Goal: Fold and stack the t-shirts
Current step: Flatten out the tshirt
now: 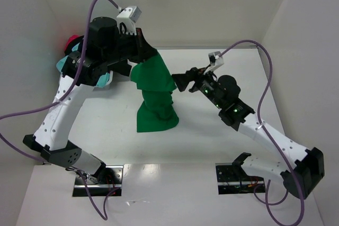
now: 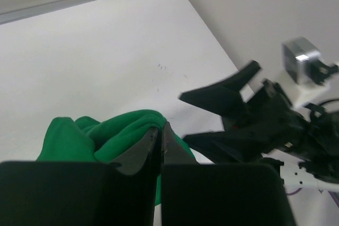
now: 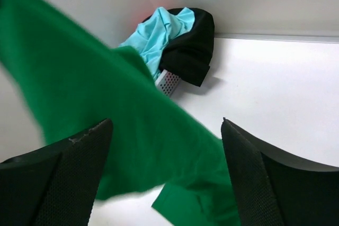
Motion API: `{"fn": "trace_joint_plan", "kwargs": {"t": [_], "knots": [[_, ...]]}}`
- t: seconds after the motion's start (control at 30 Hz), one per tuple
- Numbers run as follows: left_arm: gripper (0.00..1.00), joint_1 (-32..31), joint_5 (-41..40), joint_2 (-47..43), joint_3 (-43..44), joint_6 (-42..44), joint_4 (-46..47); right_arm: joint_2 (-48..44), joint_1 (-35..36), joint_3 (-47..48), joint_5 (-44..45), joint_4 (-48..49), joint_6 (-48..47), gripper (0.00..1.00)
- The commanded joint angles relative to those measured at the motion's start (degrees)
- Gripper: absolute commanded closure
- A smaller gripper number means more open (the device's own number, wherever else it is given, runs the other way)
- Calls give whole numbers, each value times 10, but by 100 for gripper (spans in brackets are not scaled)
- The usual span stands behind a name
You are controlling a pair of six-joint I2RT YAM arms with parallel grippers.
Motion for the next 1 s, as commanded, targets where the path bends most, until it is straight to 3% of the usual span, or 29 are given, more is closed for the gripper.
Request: {"fn": "trace_joint_plan", "kwargs": {"t": [0.0,0.17,0.3,0.7,0.73,0.87,0.97], "knots": [[97,0,-55,-18,-24,-29,45,-74,0,-37,-3,-24,7,10],[97,5,-55,-18,-32,-39,60,-140,0,-73,-4,-37,13,9],[97,11,-50,-13,-26,-45,65,-140,0,-96,-17,-32,18,9],[97,11,24,-8,4,-50,65,-16,11,-64,-25,30,-38,10],[97,11,31,-8,4,-56,65,-10,11,-58,-25,37,-38,12],[97,11,56,-8,-3,-56,65,25,11,-31,-24,69,-43,37],[97,11,66,-14,-38,-61,65,37,11,-4,-18,75,-43,46]]}}
